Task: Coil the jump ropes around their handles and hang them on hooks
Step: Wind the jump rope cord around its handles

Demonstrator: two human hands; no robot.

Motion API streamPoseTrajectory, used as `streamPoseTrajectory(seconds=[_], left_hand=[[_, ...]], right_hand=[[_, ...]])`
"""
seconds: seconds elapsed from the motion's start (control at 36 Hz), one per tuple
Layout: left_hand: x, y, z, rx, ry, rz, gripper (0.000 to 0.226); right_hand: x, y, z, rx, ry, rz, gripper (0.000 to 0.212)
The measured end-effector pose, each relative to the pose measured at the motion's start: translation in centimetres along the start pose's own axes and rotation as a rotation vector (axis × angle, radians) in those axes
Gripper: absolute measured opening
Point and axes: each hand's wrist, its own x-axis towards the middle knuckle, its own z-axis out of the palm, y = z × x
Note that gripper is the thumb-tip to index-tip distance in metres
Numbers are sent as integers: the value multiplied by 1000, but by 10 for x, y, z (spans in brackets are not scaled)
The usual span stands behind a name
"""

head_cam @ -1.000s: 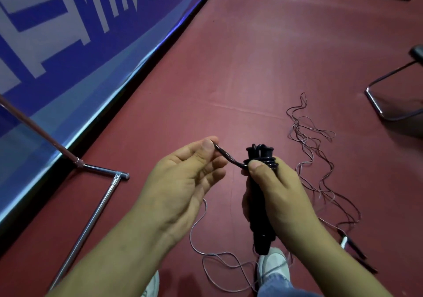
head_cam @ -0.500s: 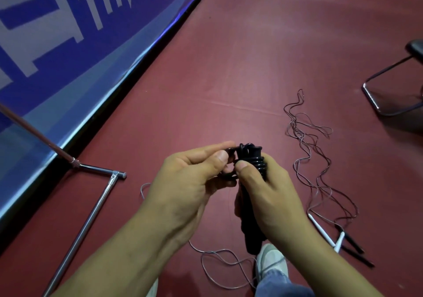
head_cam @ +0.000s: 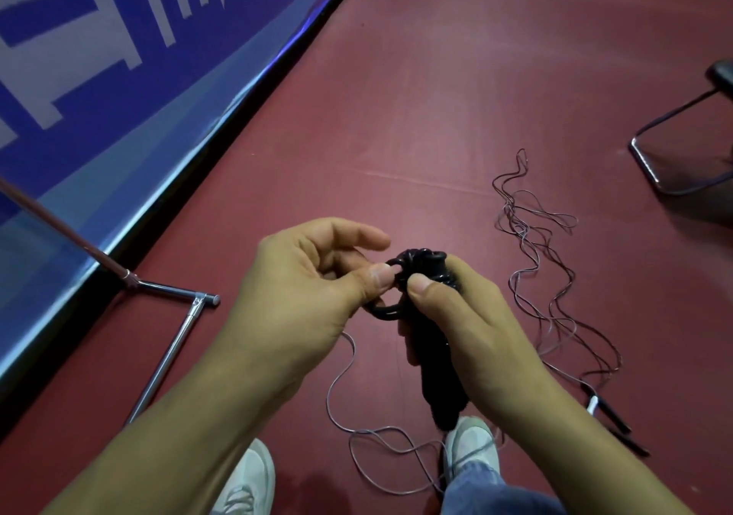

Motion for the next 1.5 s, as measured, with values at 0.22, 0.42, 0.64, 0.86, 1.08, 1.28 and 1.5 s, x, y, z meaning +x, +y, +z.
streamPoseTrajectory(seconds=[0.22, 0.42, 0.64, 0.86, 1.08, 1.28, 1.5], left_hand=[[-2, 5, 4, 101, 30, 18, 19], [-9, 12, 7, 200, 71, 56, 20], [-19, 18, 6, 284, 97, 57, 19], [-14, 15, 1, 227, 8, 38, 19], [-7, 11, 0, 276, -52, 66, 24], [-5, 13, 1, 188, -82, 82, 32], [-9, 10, 13, 183, 30, 41, 24]], right_hand=[[1, 3, 8, 80, 48, -8, 11], [4, 5, 12, 185, 60, 48, 33], [2, 3, 11, 335, -29, 85, 16], [4, 8, 10, 357, -80, 95, 23], [3, 10, 5, 411, -156, 129, 38], [1, 12, 10, 429, -135, 133, 37], [-4, 11, 13, 221, 68, -27, 17]])
